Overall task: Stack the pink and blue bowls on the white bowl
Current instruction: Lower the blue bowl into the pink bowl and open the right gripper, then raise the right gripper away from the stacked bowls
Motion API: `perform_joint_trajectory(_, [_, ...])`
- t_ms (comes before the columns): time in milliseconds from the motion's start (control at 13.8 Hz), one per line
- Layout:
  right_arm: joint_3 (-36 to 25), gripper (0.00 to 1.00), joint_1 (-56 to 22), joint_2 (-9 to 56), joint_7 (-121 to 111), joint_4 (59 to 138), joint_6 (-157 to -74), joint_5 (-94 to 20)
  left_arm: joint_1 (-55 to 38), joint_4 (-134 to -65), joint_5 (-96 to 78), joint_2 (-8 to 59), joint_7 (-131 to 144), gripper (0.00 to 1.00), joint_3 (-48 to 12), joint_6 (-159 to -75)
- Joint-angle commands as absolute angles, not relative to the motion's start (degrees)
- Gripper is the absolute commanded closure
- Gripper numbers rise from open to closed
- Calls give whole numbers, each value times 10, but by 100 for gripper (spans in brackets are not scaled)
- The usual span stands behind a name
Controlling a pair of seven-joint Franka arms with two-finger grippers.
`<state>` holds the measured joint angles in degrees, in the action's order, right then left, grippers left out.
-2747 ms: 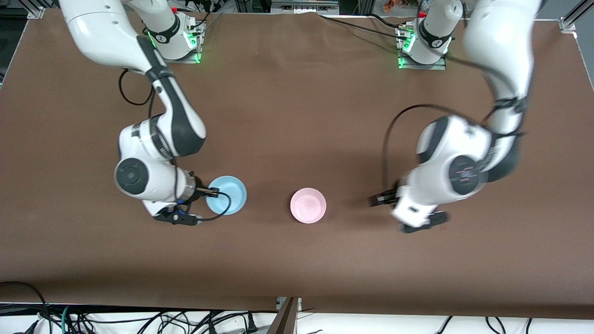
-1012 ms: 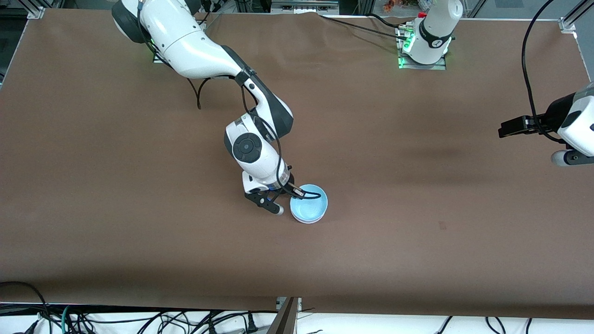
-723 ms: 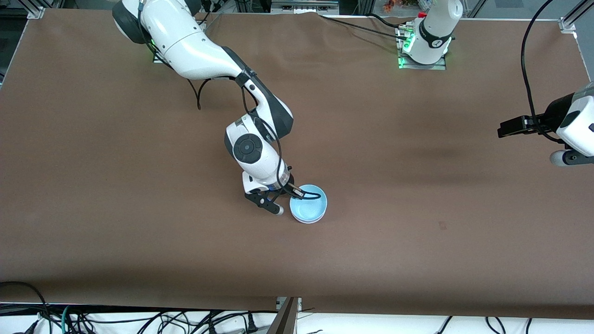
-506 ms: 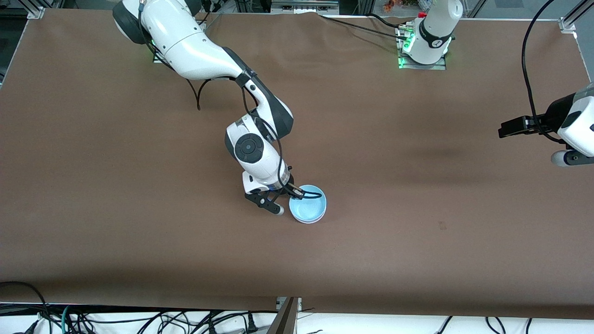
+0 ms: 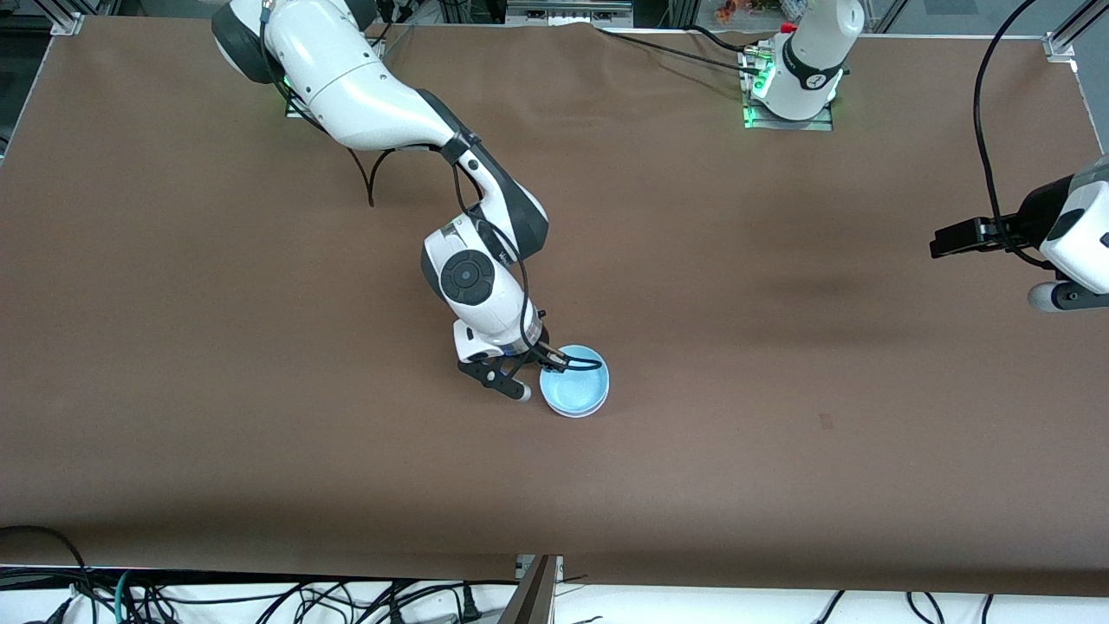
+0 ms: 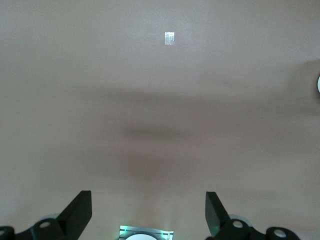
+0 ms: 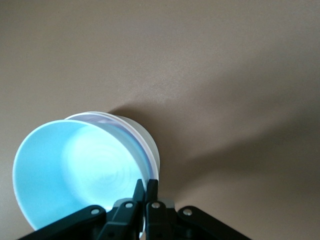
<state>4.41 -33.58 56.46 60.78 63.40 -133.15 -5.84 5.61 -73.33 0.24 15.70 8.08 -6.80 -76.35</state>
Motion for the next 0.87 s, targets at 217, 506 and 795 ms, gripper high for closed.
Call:
perform_joint_trajectory(217, [45, 0, -333, 545, 612, 613, -1325, -57, 57, -733, 4, 156, 69, 0, -67, -761])
perform_joint_trajectory(506, [41, 0, -313, 495, 578, 613, -1244, -56, 57, -733, 4, 156, 69, 0, -67, -761])
perform_joint_trajectory(795, [40, 0, -316, 495, 571, 618, -1237, -50, 57, -733, 4, 156, 69, 0, -67, -762])
